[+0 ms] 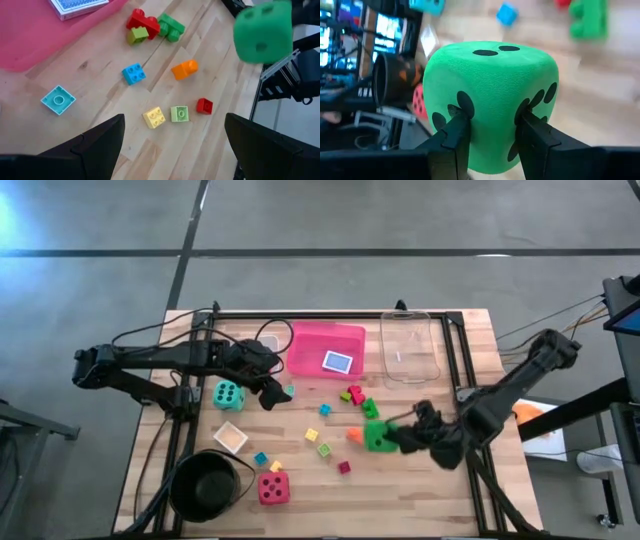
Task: Pick & Place Toys
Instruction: Put the green dice into the transparent bin
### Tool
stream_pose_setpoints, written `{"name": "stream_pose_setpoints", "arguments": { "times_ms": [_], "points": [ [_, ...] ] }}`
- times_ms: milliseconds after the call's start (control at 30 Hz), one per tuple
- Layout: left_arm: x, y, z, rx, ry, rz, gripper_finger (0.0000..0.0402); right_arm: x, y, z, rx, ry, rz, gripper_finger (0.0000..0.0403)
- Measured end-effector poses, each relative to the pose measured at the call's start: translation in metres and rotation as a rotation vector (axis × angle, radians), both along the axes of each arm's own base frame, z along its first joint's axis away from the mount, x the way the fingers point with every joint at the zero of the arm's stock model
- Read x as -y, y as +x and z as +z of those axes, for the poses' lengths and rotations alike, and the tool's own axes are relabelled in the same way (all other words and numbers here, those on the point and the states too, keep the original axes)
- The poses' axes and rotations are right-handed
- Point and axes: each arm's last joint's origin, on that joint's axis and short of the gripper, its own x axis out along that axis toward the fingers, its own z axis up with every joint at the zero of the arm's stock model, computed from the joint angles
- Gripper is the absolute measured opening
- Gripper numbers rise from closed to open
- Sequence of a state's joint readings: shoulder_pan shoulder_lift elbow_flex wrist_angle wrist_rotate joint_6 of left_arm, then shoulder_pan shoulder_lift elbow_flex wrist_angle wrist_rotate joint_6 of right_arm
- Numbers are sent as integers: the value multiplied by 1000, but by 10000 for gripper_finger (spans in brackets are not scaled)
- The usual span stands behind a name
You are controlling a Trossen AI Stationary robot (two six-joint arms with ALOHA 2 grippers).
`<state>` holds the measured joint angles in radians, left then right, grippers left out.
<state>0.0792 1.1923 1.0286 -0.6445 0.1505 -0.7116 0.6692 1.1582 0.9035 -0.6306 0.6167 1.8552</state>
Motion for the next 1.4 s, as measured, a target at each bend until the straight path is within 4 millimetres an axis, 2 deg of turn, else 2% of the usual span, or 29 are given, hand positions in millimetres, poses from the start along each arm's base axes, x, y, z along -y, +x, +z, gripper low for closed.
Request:
{"name": "stream_pose_setpoints", "arguments": {
  "times_ms": [300,567,833,1067,1400],
  "points": [
    [0,0,0,4,-10,11,347,65,2,25,25,-219,-72,111],
    [0,0,0,3,-14,16,347,122,-9,40,-16,-332,-168,106],
    [0,0,0,0,-28,40,347,165,-15,37,-122,-354,-265,102],
    [0,0,0,0,-25,44,347,195,-24,28,-262,-351,-349,96],
    [-1,0,0,-2,-14,66,347,242,-14,-1,-475,-290,-362,88]
  ]
}}
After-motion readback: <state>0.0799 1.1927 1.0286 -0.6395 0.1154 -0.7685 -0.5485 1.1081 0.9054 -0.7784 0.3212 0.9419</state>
